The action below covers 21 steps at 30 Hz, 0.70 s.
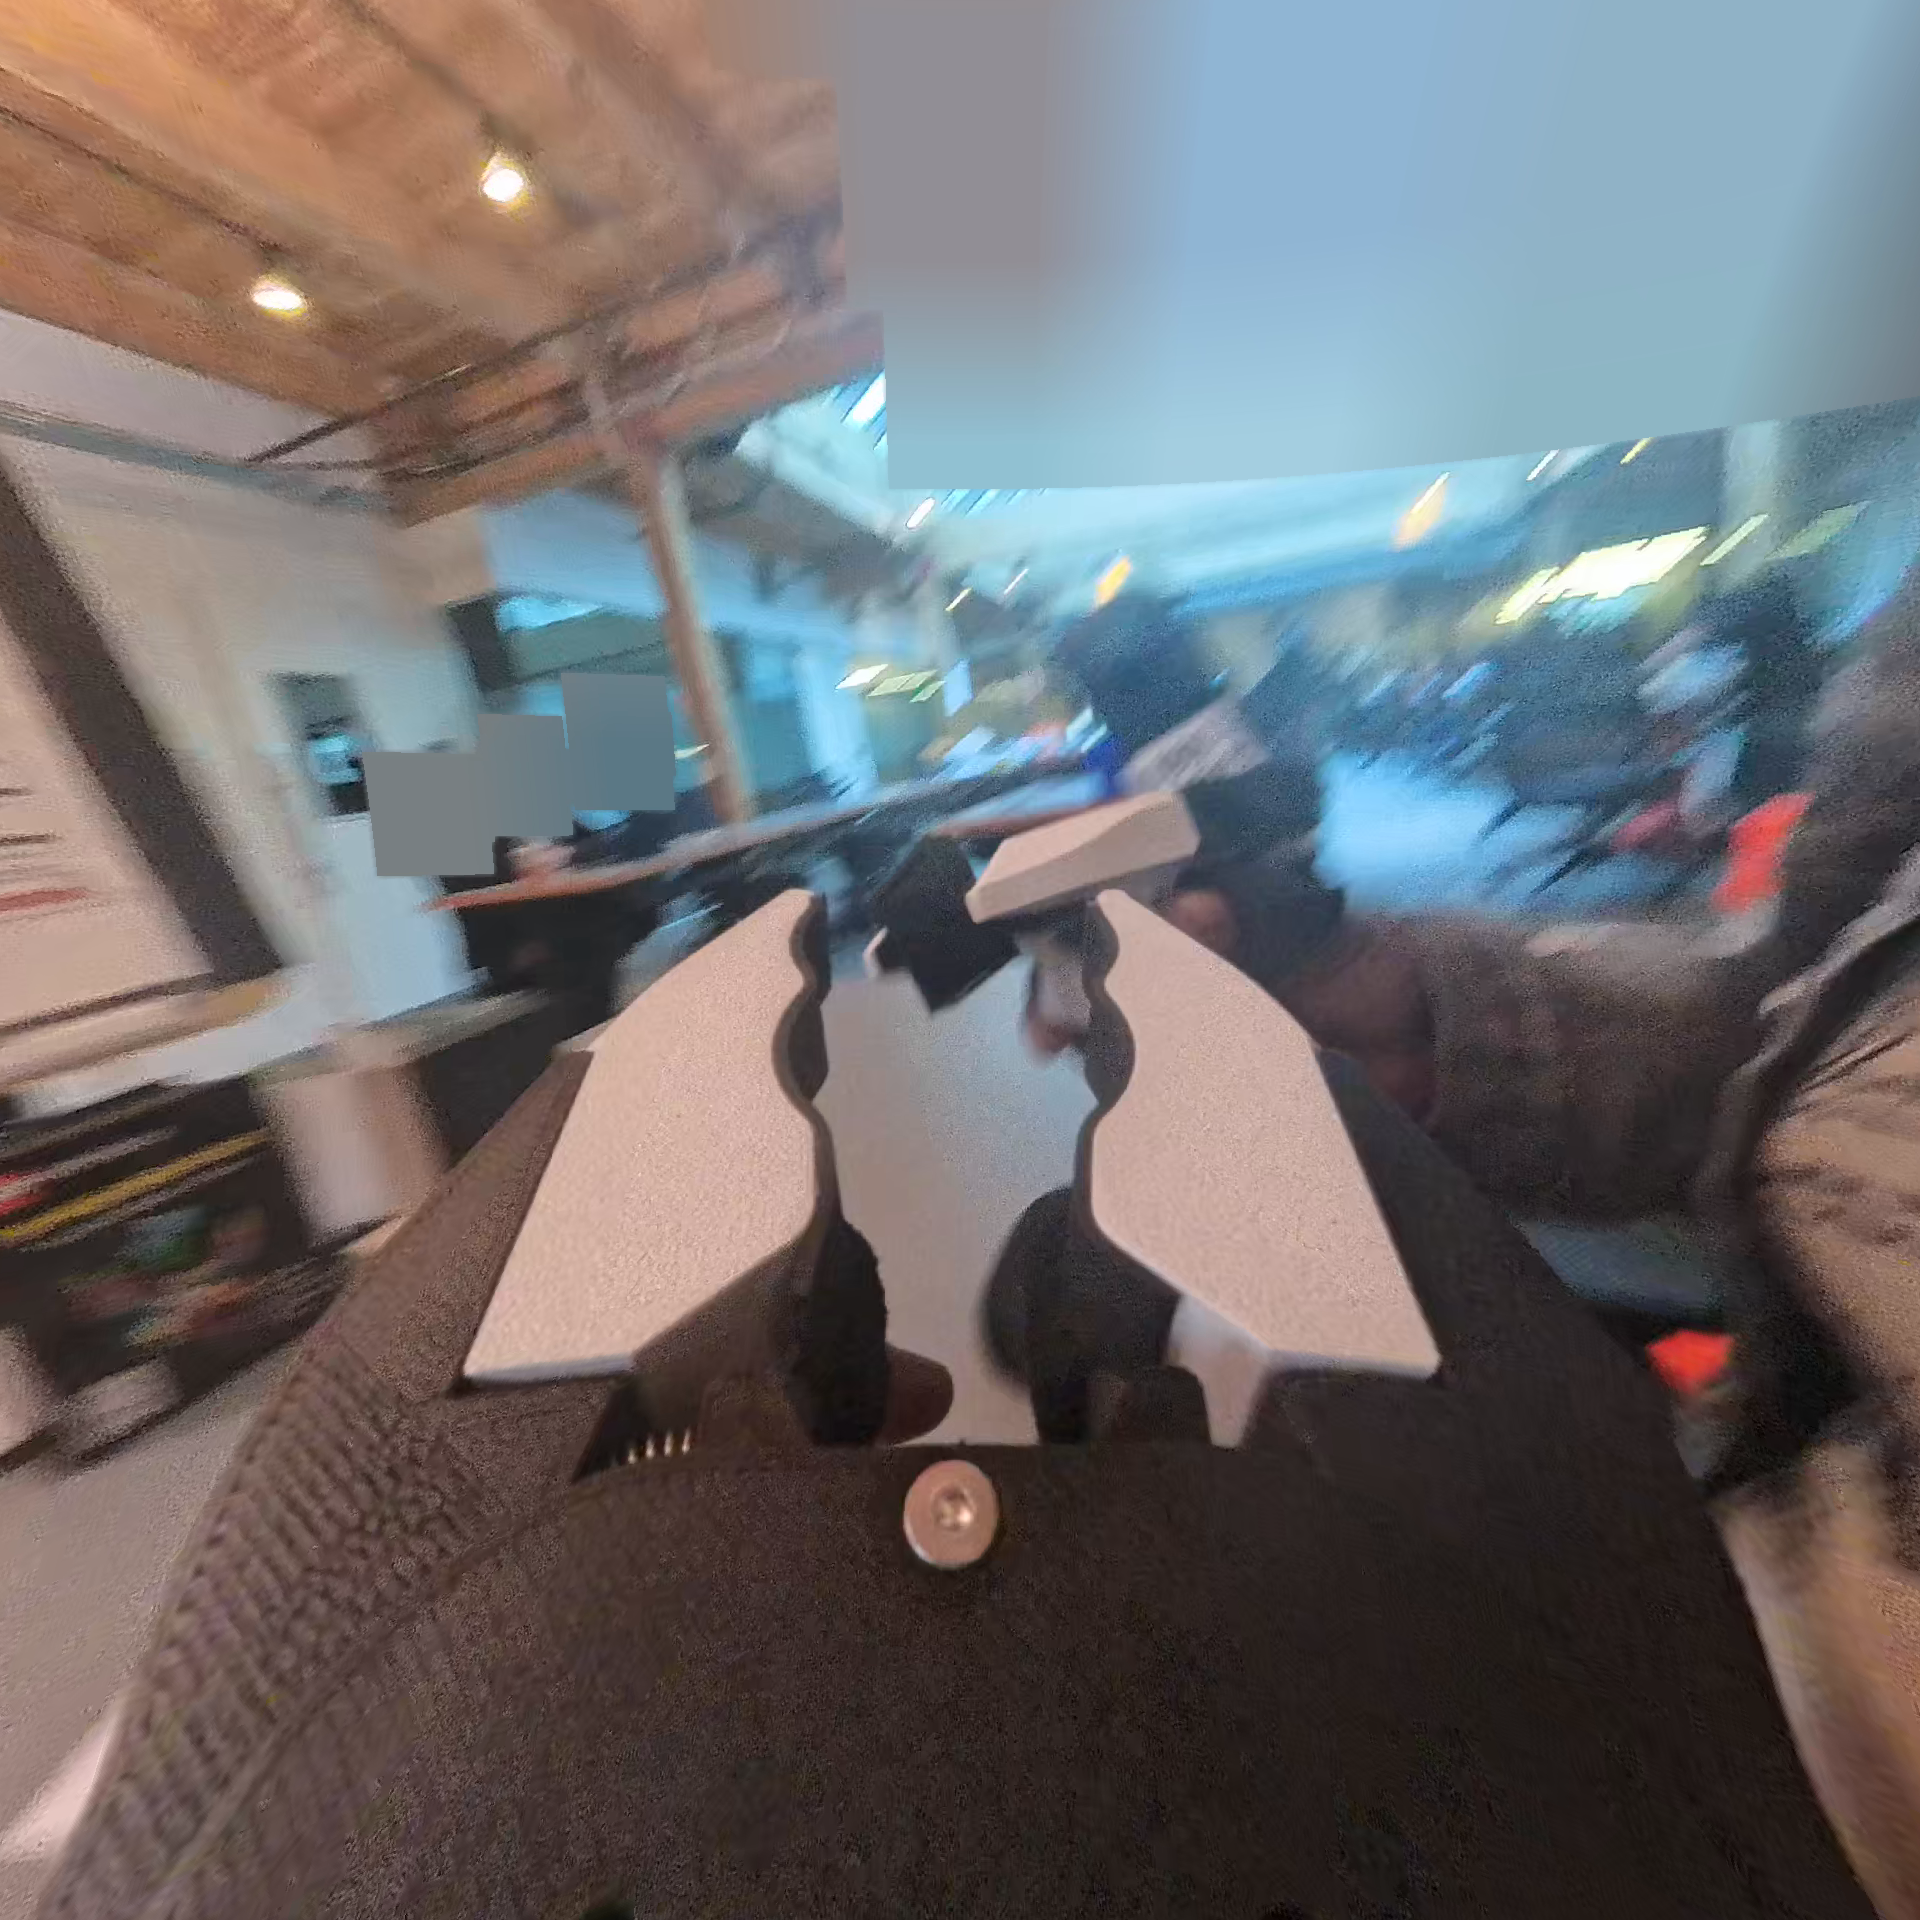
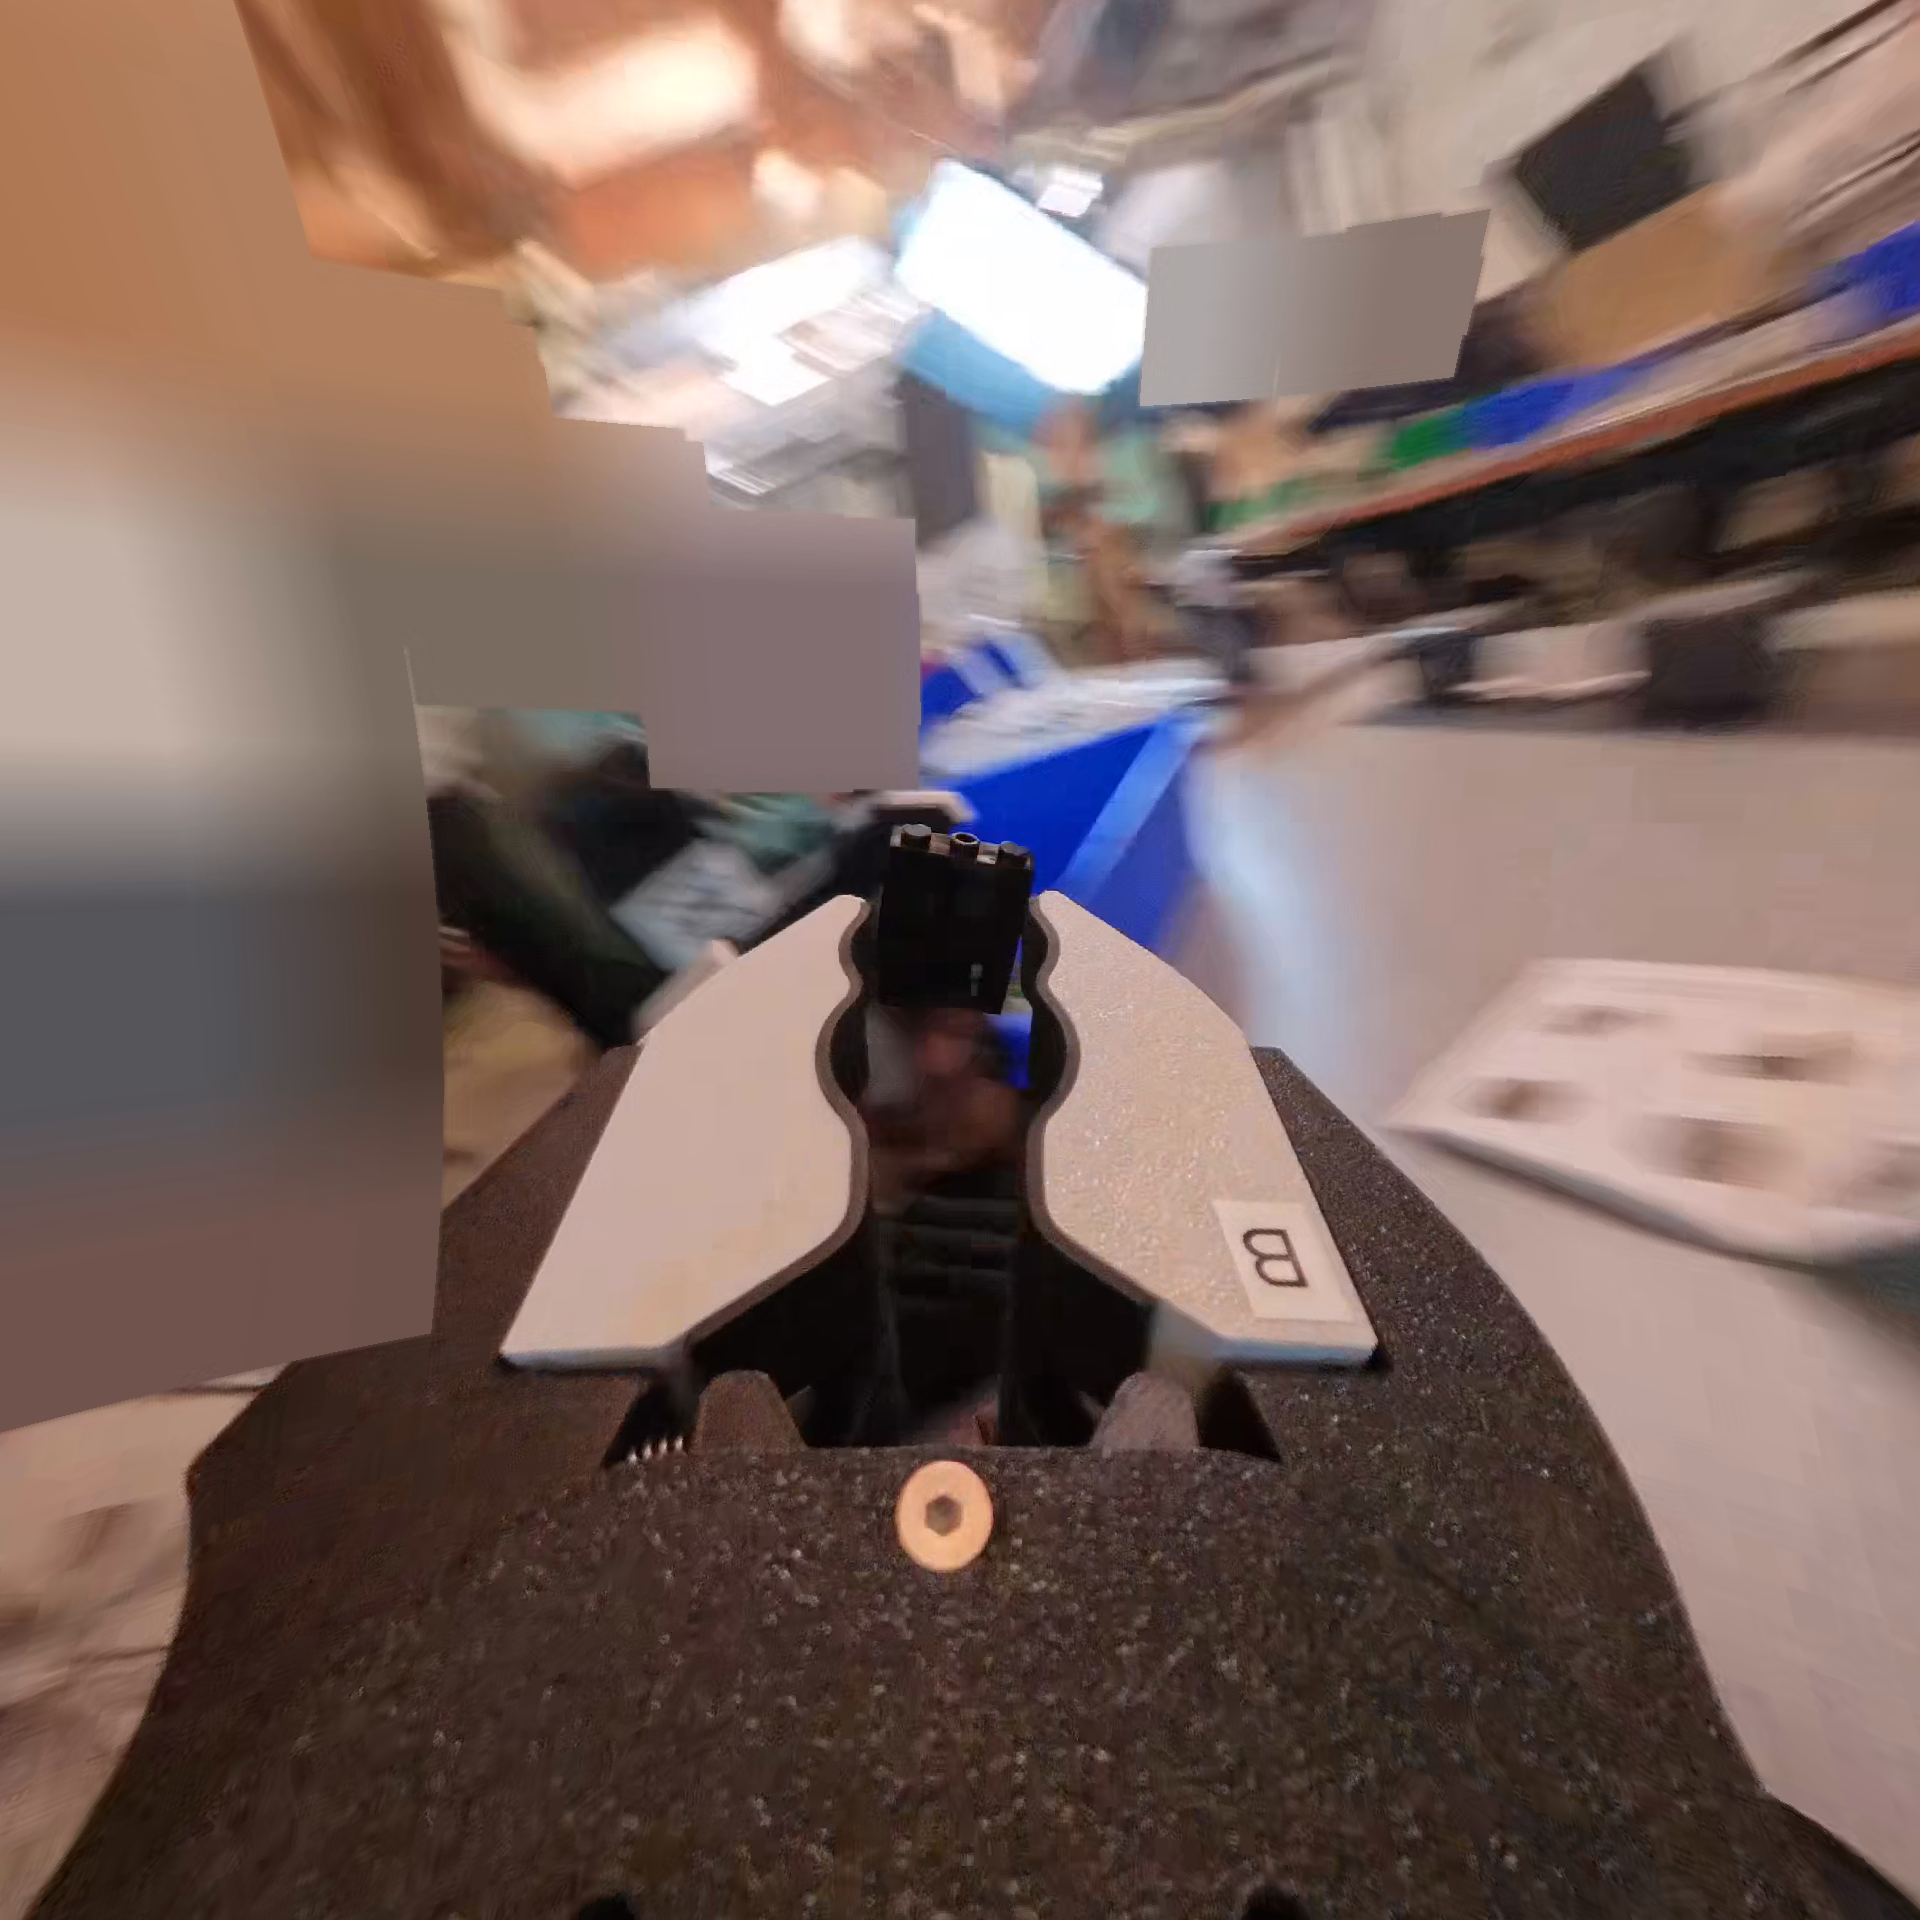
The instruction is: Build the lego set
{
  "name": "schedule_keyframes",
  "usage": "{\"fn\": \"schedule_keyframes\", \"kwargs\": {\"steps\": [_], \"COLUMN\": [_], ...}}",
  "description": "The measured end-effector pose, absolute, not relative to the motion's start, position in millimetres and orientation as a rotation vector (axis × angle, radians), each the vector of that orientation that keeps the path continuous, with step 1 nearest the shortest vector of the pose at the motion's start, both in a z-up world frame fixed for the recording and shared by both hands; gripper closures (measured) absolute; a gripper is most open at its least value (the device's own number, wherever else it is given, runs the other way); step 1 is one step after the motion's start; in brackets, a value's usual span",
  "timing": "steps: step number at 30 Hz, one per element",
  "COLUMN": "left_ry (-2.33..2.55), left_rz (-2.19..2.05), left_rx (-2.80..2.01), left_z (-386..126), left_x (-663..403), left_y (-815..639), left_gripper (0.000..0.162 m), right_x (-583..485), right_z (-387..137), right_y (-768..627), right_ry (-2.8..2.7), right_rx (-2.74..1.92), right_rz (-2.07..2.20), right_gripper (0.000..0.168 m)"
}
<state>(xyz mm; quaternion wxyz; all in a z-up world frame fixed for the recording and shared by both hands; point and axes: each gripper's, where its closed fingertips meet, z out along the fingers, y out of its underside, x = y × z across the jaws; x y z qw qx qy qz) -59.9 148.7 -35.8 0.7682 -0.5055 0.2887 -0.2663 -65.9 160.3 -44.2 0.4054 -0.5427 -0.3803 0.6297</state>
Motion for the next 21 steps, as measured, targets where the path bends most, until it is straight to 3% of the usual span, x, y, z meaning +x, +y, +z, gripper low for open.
{"fn": "schedule_keyframes", "kwargs": {"steps": [4,11,16,21], "left_ry": [0.740,1.079,1.151,1.047], "left_rz": [-0.056,0.264,0.315,0.134], "left_rx": [-1.140,-1.118,-1.129,-1.138], "left_z": [-50,-84,-98,-93], "left_x": [-66,-59,-56,-57], "left_y": [162,189,196,192], "left_gripper": [0.115,0.111,0.127,0.128], "right_x": [-56,-63,-69,-71], "right_z": [-58,-88,-102,-98], "right_y": [187,187,187,183], "right_ry": [-1.047,-1.170,-1.186,-1.213], "right_rx": [-1.448,-1.649,-1.701,-1.639], "right_rz": [1.055,0.961,0.967,1.015], "right_gripper": [0.142,0.142,0.142,0.141]}}
